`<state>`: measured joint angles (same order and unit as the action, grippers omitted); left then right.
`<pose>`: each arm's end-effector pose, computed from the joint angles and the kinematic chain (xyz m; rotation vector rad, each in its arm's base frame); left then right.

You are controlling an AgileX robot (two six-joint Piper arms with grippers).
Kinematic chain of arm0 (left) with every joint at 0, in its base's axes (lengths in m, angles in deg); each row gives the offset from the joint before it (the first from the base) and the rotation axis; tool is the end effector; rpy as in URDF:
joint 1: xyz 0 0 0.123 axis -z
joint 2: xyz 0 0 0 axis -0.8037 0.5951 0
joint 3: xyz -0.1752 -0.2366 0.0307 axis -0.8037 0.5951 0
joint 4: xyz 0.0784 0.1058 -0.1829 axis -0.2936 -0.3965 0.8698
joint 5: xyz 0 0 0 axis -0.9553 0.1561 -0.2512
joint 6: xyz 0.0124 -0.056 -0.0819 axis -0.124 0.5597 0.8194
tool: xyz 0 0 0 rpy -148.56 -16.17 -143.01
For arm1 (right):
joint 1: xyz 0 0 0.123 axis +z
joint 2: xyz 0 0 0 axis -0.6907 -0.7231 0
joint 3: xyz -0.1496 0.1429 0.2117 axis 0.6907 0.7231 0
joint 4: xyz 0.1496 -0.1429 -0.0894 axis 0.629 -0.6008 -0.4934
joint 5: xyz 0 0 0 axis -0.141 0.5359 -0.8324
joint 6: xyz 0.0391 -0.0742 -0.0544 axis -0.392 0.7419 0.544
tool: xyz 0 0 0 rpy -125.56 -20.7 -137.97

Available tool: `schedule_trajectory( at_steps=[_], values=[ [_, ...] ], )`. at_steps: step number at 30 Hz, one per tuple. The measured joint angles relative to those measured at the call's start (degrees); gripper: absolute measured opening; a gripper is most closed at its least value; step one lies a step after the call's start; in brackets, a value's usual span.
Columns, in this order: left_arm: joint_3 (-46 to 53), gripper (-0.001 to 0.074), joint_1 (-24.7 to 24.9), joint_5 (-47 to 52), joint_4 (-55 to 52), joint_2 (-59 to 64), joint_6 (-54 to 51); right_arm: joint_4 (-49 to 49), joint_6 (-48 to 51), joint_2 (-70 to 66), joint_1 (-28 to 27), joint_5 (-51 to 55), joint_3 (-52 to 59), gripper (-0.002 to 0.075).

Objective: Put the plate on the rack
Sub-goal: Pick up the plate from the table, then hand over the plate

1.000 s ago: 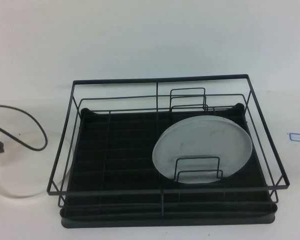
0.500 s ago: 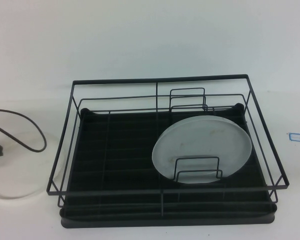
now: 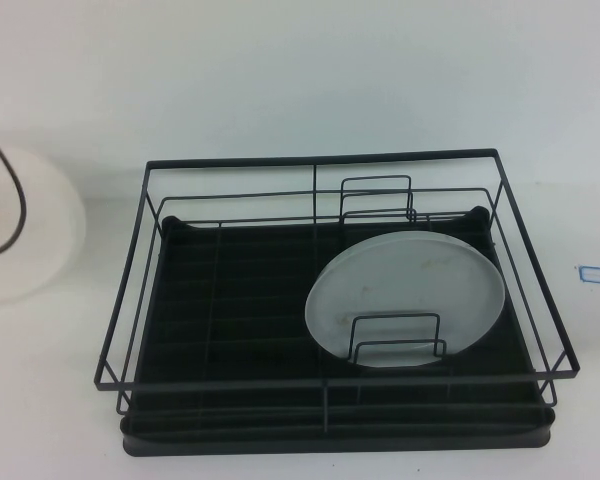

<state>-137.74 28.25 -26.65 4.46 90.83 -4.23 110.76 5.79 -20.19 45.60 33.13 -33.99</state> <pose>0.3125 0.1140 0.3266 -0.1714 2.2274 -0.0300 0.1459 0.0512 0.2801 -0.4587 2.4660 0.5539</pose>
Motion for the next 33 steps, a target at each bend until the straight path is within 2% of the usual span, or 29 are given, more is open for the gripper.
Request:
schedule_trajectory(
  at_steps=[4, 7, 12, 16, 19, 24, 26, 29, 33],
  values=[
    [0.0, 0.0001, 0.2, 5.0, 18.9, -6.3, -14.0, 9.2, 7.9, -1.2, 0.0, -0.5, 0.0, 0.0018],
    [0.1, 0.0001, 3.4, 9.9, 30.7, -10.1, -24.6, 20.7, 16.6, -1.6, 0.0, -0.5, 0.1, 0.0018],
    [0.1, 0.0001, 14.1, 8.2, 31.7, -12.8, -26.0, 49.7, 34.5, -2.3, 0.0, 1.1, 0.1, 0.0018],
    [0.1, 0.0001, 23.4, 6.9, 34.1, -12.5, -26.8, 56.8, 42.1, -5.0, 0.0, 6.8, -1.5, 0.0031],
    [0.1, 0.0001, 30.4, 2.6, 34.3, -12.3, -27.7, 57.8, 43.8, -7.9, 0.0, 13.3, -3.2, 0.0137],
    [0.1, 0.0001, 39.7, -3.4, 34.5, -11.4, -28.6, 58.1, 44.3, -11.6, 0.0, 16.6, -4.6, 0.0477],
    [0.1, 0.0001, 41.7, -4.8, 34.5, -11.0, -28.8, 58.1, 44.3, -12.0, 0.0, 16.6, -4.6, 0.0559],
    [0.1, 0.0001, 44.1, -5.2, 36.1, -10.1, -28.8, 58.1, 44.3, -12.1, 0.0, 15.2, -4.6, 0.0607],
    [0.1, 0.0001, 45.8, -5.2, 37.6, -9.0, -28.8, 58.1, 44.3, -12.1, 0.0, 10.8, -4.6, 0.0623]
  ],
)
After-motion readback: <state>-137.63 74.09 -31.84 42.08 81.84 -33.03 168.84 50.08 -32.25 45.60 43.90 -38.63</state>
